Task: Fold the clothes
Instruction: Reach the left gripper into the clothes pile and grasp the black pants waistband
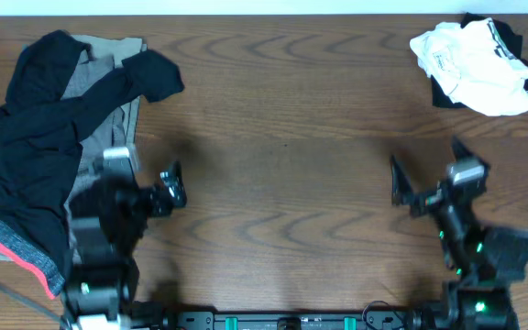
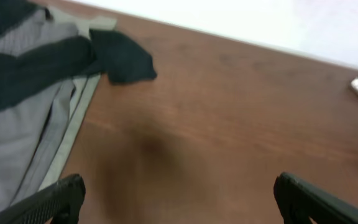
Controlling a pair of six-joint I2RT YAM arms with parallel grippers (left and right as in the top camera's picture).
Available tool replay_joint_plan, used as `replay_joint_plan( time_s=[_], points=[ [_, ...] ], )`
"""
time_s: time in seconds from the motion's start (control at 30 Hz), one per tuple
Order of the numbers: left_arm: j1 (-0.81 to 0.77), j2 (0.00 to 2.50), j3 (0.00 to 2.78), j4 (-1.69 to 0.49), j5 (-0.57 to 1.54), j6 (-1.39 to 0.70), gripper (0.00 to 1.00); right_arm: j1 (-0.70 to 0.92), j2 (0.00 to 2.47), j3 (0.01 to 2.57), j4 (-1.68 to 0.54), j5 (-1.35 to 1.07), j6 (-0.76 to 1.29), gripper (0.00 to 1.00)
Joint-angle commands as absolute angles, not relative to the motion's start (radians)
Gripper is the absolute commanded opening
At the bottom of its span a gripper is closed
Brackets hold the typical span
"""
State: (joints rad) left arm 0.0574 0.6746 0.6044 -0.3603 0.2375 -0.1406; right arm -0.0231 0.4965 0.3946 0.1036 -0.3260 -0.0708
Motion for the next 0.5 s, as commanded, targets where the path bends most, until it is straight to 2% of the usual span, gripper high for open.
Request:
replay_joint_plan(
  time_s=[0.0, 0.3, 0.47],
  points=[
    [0.06, 0.833, 0.77, -0.446, 0.25, -0.096, 0.98, -0.025, 0.671, 0.558, 0.058, -0.404, -0.053, 0.99],
    [0.06, 1.195, 1.195, -0.807, 0.25, 0.008, 0.98, -0.025, 1.195, 1.042, -0.193, -0.546, -0.076, 0.99],
    [0.06, 1.303, 1.238, -0.818, 0.251, 0.007, 0.98, -0.025, 1.472, 1.288, -0.359, -0.669, -0.157, 0.99]
  ],
)
